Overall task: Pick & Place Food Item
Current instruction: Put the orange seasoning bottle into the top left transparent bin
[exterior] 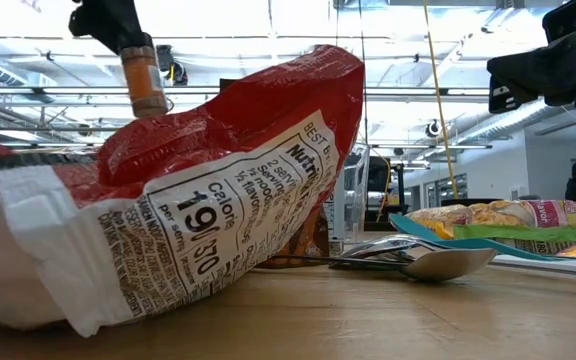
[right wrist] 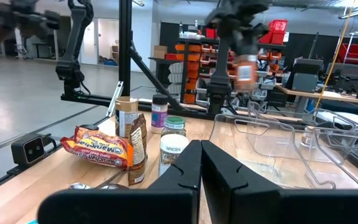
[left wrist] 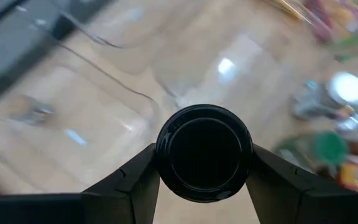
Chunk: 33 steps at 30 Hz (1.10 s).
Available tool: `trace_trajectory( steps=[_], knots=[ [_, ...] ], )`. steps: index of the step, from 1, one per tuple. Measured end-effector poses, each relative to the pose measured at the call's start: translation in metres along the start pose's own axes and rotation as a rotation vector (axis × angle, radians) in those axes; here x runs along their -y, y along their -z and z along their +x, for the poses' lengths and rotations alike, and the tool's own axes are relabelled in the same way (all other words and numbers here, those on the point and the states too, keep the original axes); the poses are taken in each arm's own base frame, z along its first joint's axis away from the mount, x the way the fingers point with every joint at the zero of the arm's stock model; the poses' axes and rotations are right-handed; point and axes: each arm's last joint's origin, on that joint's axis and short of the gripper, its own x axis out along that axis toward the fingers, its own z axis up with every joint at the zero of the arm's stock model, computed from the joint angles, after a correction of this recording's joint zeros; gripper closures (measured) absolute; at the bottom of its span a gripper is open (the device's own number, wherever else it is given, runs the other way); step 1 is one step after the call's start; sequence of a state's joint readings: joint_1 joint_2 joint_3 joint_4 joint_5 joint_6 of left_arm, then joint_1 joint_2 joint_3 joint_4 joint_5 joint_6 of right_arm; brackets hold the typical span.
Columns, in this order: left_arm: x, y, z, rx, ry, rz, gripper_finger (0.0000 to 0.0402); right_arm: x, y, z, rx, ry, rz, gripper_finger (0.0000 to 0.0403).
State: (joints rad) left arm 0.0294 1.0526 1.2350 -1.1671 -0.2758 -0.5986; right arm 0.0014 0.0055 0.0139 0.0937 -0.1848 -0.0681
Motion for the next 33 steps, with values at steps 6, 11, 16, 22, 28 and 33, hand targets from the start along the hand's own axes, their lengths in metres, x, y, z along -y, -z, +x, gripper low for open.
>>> trace_trajectory(
  steps=[6,11,16,22,28,33],
  knots=[
    [-0.04,-0.02,0.006,0.043,-0.158,-0.055,0.0198,0.0,0.0,0.0,0.0,0.0,0.0,0.0403],
    [-0.076,-0.042,0.019,0.066,-0.225,-0.102,0.0198,0.0,0.0,0.0,0.0,0.0,0.0,0.0403],
    [-0.116,-0.063,0.035,0.106,-0.235,-0.187,0.0198,0.0,0.0,0.0,0.0,0.0,0.0,0.0403],
    [-0.158,-0.073,0.073,-0.005,-0.28,-0.295,0.0198,0.0,0.0,0.0,0.0,-0.001,0.0,0.0403],
    [-0.18,-0.078,0.109,-0.089,-0.299,-0.328,0.0198,0.0,0.0,0.0,0.0,0.0,0.0,0.0403],
    [-0.184,-0.083,0.13,-0.094,-0.233,-0.322,0.0198,0.0,0.0,0.0,0.0,0.0,0.0,0.0403]
  ],
)
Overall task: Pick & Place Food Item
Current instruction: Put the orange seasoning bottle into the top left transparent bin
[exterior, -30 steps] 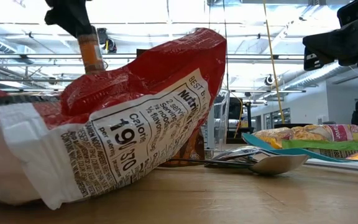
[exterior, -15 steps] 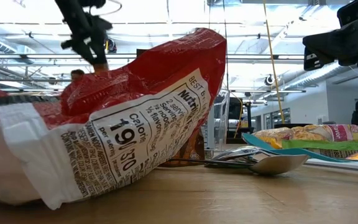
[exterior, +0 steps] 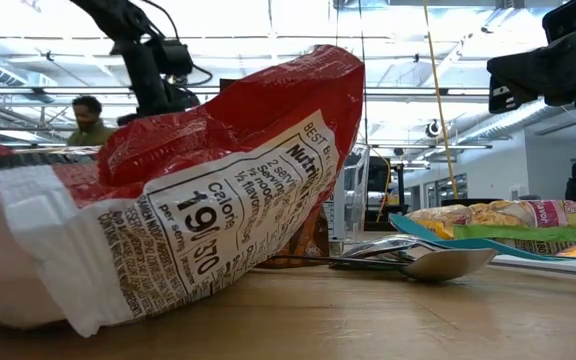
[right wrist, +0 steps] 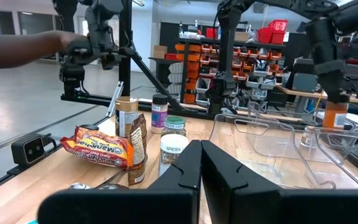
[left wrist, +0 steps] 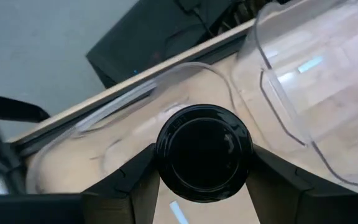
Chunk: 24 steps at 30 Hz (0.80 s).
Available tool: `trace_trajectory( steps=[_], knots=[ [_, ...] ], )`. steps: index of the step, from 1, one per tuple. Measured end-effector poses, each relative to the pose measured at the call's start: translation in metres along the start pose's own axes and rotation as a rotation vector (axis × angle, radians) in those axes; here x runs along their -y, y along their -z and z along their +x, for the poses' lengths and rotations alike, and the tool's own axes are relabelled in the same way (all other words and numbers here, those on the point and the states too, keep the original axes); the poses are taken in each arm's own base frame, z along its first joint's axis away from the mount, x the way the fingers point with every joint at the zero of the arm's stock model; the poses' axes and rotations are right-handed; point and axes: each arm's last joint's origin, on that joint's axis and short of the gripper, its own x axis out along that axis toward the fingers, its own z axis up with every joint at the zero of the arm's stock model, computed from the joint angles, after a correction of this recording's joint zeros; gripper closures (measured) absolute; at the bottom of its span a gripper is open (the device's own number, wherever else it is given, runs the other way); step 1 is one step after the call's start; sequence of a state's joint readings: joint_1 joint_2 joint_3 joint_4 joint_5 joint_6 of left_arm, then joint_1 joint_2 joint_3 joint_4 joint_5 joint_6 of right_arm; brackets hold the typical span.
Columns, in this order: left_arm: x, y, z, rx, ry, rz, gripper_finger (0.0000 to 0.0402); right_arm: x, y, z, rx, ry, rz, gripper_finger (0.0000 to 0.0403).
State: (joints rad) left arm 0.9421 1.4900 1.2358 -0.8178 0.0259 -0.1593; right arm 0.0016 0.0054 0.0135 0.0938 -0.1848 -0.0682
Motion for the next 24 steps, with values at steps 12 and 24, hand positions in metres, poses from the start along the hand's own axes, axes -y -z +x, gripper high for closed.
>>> trace_trajectory(
  steps=[12,24],
  knots=[
    [0.002,0.016,0.038,-0.108,-0.023,-0.021,0.0198,0.0,0.0,0.0,0.0,0.0,0.0,0.0403],
    [-0.003,0.031,0.057,-0.068,-0.087,-0.041,0.0198,0.0,0.0,0.0,0.0,0.0,0.0,0.0403]
  ],
)
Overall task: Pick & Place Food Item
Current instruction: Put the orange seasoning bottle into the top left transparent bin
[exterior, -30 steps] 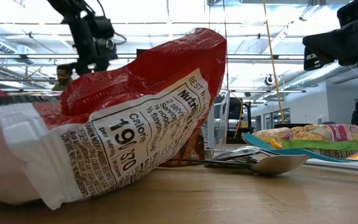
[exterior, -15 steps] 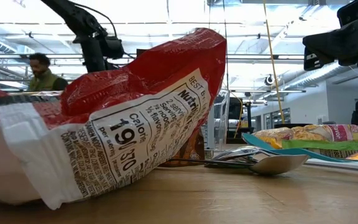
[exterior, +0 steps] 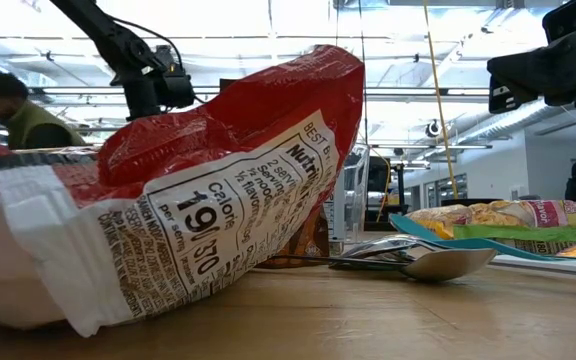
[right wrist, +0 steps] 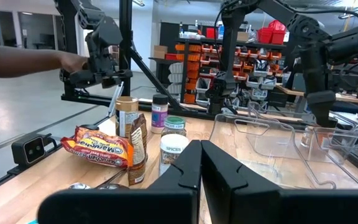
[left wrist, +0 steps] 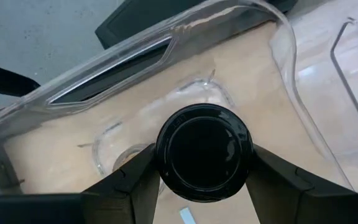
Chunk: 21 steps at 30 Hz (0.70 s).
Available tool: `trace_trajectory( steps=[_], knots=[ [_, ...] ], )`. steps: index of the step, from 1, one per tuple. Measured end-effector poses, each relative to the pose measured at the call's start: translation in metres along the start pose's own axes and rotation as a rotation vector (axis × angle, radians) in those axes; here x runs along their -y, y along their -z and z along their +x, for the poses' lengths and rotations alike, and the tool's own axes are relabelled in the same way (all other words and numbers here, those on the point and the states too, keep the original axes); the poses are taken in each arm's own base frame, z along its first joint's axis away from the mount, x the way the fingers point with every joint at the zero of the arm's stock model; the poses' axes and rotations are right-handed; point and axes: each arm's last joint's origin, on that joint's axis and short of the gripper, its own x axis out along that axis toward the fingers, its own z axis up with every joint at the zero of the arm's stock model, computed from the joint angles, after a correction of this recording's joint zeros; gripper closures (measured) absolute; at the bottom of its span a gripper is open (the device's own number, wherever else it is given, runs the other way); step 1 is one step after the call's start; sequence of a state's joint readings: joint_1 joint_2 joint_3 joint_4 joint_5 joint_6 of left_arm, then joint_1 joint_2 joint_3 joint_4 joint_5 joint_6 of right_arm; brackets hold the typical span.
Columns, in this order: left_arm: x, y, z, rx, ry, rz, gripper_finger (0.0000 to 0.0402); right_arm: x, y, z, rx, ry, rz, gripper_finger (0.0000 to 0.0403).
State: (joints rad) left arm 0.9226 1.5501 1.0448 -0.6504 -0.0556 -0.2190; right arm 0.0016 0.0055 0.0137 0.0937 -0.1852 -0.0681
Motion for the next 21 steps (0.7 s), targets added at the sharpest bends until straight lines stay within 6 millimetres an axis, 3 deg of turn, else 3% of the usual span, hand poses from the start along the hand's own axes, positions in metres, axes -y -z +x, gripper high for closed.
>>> trace_trajectory(
  steps=[18,21],
  knots=[
    [-0.0044,0.0002,0.0018,-0.012,0.0,-0.036,0.0198,0.0,0.0,0.0,0.001,0.0,0.0,0.0403],
    [-0.0036,0.0007,0.0021,-0.016,0.005,-0.029,0.0169,0.0,0.0,0.0,0.0,0.0,0.0,0.0403]
  ],
)
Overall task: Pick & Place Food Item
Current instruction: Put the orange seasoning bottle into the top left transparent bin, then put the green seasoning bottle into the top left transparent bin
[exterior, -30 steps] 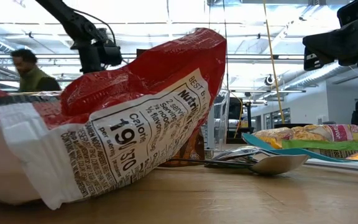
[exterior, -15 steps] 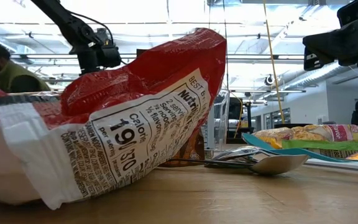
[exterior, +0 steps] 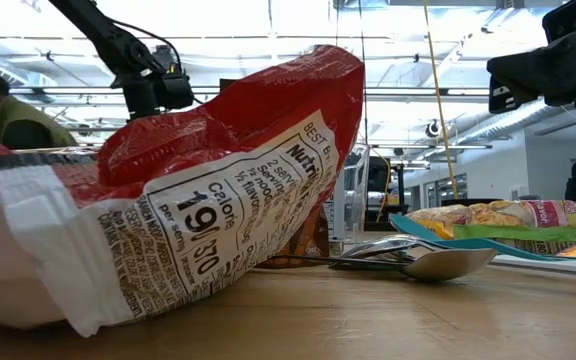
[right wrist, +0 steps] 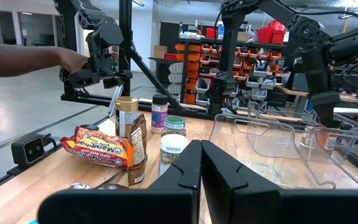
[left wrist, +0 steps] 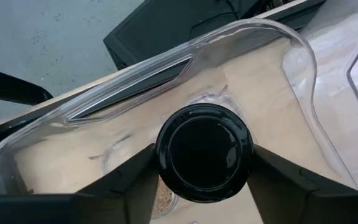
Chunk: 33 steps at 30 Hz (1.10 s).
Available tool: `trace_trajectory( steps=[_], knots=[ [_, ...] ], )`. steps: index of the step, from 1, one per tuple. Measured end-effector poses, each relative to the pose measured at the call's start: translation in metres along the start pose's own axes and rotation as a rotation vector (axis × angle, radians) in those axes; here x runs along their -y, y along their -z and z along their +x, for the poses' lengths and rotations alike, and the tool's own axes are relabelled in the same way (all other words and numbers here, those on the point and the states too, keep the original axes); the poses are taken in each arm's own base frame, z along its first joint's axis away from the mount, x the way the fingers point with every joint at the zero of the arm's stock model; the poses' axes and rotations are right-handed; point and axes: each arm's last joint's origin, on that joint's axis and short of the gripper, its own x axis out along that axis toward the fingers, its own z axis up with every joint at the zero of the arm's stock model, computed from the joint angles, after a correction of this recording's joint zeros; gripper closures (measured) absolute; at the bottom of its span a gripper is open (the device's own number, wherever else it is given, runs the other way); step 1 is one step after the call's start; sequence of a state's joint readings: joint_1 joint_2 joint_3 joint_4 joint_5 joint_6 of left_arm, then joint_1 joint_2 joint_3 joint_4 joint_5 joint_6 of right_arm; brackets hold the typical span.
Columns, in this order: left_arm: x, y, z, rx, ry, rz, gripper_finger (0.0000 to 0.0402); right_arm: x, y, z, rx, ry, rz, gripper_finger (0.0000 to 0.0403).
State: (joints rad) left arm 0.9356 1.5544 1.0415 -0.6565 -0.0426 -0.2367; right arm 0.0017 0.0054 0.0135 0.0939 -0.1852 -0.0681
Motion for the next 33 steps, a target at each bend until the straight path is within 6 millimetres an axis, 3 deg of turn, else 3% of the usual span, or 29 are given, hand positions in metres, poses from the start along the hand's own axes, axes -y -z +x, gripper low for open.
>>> trace_trajectory(
  steps=[5,11,17,21,27,33],
  knots=[
    [0.0,0.003,0.003,-0.028,0.011,0.009,0.0097,0.0,0.0,0.0,0.0,0.0,0.0,0.0403],
    [0.002,-0.002,-0.003,-0.01,0.016,0.013,0.0059,0.0,0.0,0.0,0.0,0.0,0.0,0.0403],
    [0.011,-0.015,-0.037,0.054,0.044,0.035,0.0052,0.0,0.0,0.0,0.0,0.0,0.0,0.0403],
    [0.027,-0.016,-0.078,0.161,0.106,0.093,0.0051,0.0,0.0,0.0,0.0,0.0,0.0,0.0403],
    [0.055,0.017,-0.14,0.313,0.249,0.202,0.0051,0.0,0.0,0.0,0.0,0.0,0.0,0.0403],
    [0.092,0.076,-0.174,0.453,0.436,0.324,0.005,0.0,0.0,0.0,0.0,0.0,0.0,0.0403]
  ],
)
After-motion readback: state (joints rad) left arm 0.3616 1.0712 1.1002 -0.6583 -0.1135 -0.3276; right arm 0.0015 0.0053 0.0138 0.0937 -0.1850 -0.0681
